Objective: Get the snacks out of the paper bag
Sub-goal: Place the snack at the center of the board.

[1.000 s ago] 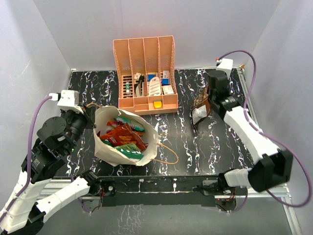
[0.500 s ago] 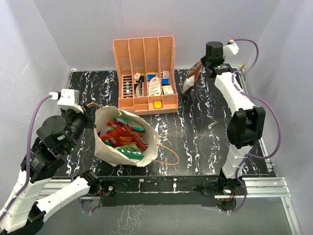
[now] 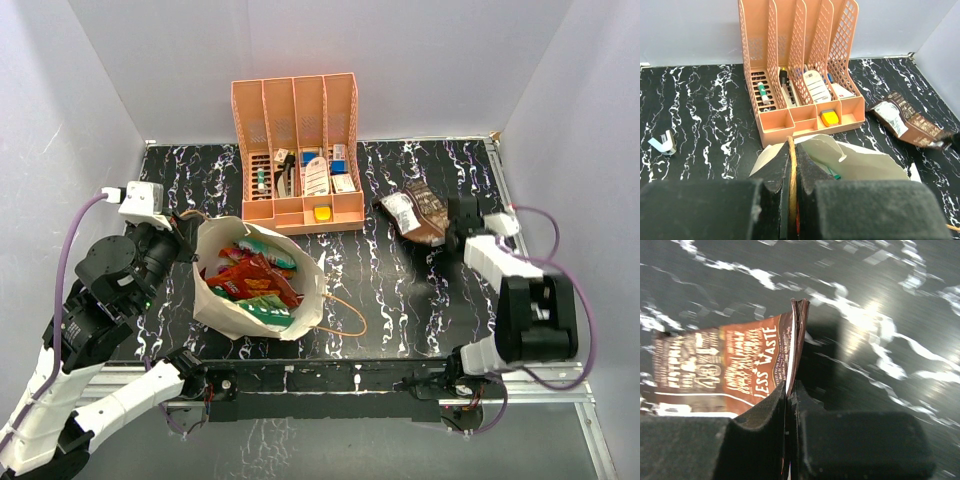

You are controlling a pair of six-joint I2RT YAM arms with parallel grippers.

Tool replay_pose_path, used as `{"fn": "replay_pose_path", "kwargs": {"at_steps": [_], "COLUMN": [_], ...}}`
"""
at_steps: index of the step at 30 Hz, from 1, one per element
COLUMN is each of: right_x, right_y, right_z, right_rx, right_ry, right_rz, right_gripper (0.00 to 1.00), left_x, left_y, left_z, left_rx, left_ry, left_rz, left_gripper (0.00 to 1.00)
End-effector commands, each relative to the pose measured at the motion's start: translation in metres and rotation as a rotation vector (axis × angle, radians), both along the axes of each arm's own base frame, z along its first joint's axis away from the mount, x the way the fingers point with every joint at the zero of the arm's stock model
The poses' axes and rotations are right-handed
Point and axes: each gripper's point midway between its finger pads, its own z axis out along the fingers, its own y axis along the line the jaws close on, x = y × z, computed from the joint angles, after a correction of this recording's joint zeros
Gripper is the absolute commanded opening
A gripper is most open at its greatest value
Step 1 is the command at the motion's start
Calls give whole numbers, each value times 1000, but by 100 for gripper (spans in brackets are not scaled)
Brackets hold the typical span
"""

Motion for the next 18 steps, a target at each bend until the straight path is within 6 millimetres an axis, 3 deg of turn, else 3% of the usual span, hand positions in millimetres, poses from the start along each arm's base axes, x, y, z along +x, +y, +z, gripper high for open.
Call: {"fn": "replay_pose_path", "kwargs": {"at_steps": [1,5,8,9,11,15,18], "right_x": [-18,-51,-63,-77,-85,-87,-55], "right_y": [-1,-1,-1,-2,-3,-2,29], "right_z": [4,-15,-11,-20,-12,21,95], "right_rx": [20,35,22,18,4,-73,-177], "right_ry": [-145,-121,-130,-100,-112,-159,-337], "right_rz": [-41,-54,-41,-42,-38,75,397], "right_gripper": [10,20,32,37,47,64,69], "left_x": [2,-1,-5,-6,-8,-12,-16], "left_y": [-7,-9,-10,-11,-13,-18,-24], "left_z": [20,21,25,26,26,28,30], "left_rx": [-79,-102,-121,-124,-127,-135,-136], "left_ry": [-57,-54,-62,-67,-71,-84,-98], "left_rz": [-20,-33,-53,-62,-80,-122,-163], "left_gripper": [0,0,0,0,0,0,0]}}
